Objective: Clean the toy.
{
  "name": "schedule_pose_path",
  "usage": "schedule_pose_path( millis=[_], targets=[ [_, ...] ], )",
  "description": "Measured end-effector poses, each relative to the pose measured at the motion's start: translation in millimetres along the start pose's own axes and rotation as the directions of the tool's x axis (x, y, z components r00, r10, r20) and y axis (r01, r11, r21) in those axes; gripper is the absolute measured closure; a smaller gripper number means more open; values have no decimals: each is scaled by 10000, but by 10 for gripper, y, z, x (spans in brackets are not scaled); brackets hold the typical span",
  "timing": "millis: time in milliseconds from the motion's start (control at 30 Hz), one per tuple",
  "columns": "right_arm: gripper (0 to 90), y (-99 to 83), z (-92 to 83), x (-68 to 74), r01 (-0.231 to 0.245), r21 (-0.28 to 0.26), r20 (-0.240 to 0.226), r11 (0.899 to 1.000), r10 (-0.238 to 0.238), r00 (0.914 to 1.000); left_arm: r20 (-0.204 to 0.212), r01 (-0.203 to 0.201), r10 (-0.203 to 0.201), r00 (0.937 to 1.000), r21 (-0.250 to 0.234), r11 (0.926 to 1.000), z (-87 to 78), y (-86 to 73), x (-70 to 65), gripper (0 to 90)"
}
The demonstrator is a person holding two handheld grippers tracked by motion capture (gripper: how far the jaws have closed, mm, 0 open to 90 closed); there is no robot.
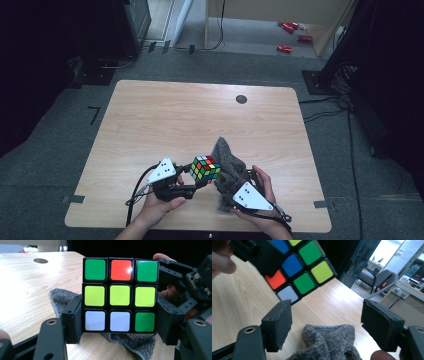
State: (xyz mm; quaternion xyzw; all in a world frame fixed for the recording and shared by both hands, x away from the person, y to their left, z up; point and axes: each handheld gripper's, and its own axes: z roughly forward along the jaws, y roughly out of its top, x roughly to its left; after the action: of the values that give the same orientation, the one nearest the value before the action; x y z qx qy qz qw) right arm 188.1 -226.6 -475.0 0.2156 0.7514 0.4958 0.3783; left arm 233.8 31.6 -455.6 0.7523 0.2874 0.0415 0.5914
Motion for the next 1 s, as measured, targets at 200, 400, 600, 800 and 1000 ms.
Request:
schedule_pose_path(
  millis=[200, 400, 600, 800, 1000],
  targets=[
    [233, -14, 24, 42, 411, -35, -77, 9991, -411, 9991, 21, 34, -34, 10000, -14, 10000, -3, 7, 5, 353],
    [236, -37, 58, 88, 838, -23, -2, 9965, -838, 9965, 90, 6, -7, 10000, 44, 10000, 12, 8, -16, 353],
    [276, -41, 51, 92, 1172, -180, 138, 9929, -1170, 9930, 159, 137, -138, 9998, 84, 9999, 16, 11, -17, 353],
    [282, -39, 55, 122, 1737, -367, 308, 9841, -1726, 9845, 457, 502, -515, 9976, 291, 9983, 33, 23, -7, 353],
    [261, -37, 59, 171, 2163, -447, 105, 9753, -2161, 9763, 549, 462, -518, 9971, 986, 9941, 84, 25, -28, 352]
  ],
)
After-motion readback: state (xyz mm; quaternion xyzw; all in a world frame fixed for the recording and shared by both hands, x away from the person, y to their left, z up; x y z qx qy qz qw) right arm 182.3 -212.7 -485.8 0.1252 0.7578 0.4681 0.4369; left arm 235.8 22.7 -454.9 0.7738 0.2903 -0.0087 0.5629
